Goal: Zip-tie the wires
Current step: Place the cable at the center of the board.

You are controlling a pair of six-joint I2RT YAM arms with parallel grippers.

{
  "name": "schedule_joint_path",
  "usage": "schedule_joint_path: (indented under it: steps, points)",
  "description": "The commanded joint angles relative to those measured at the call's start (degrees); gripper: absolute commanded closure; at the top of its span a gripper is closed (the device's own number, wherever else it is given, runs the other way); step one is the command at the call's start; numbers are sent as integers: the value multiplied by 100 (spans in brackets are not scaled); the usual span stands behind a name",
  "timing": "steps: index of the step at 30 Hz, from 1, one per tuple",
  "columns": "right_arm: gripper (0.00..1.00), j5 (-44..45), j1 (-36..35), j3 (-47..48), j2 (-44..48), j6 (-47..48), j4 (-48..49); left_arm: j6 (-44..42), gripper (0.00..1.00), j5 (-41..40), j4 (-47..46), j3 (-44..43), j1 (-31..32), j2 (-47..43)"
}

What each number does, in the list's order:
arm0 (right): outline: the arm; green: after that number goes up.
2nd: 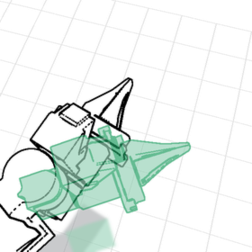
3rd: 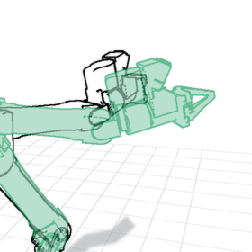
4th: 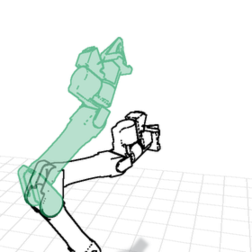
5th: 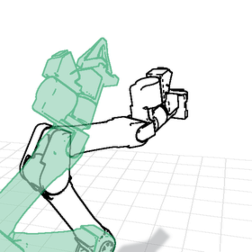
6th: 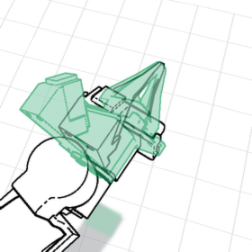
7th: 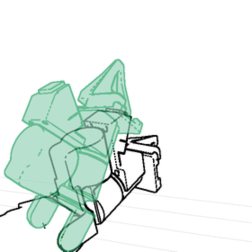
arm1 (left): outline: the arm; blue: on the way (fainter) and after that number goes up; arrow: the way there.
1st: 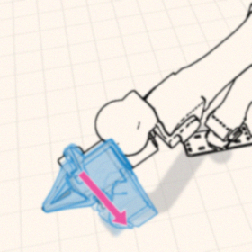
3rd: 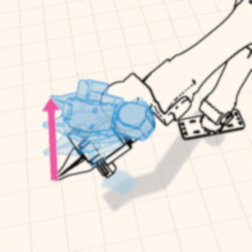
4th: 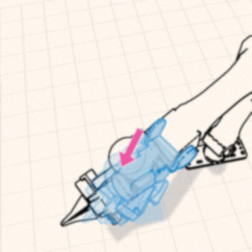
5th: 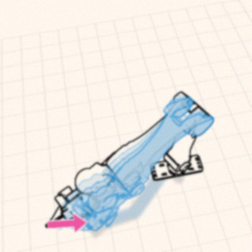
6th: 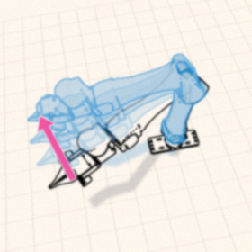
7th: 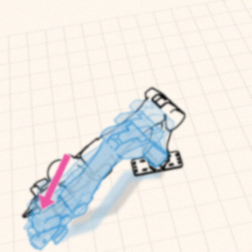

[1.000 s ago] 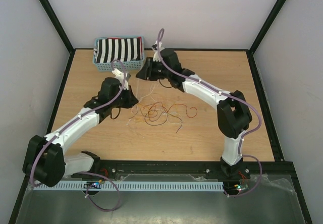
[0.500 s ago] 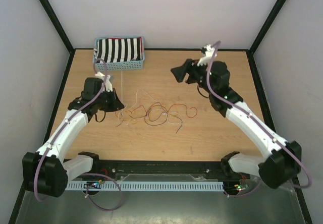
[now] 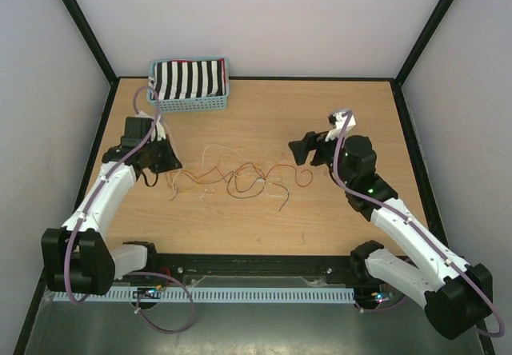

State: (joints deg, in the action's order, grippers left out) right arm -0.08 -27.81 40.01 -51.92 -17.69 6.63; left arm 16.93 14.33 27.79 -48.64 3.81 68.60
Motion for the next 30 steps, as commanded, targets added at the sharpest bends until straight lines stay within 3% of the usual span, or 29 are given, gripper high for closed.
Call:
schedule_joint_path:
  steps: [1, 3, 6, 11, 20, 30]
  points:
    - [9, -1548, 8, -603, 77, 410, 1454, -21, 100, 215, 212, -551, -30, -136]
    - [4, -2356, 1, -1133, 125, 392, 2986, 2, 100, 395, 342, -741, -30, -198]
    - [1, -2794, -199, -1974, 134, 690, 5047, 19, 100, 583, 533, -978, -28, -355]
    - [1, -2899, -1087, -1796, -260, 2375, 4988, -18, 100, 616, 900, -1495, -33, -567]
    - [1, -2738, -1958, -1985, -1412, 4220, 5593, -181, 100, 483, 1359, -2306, -34, -535]
    - [1, -2135, -2599, -1319, -3674, 4694, 5313, -160, 100, 539, 1343, -2227, -24, -552]
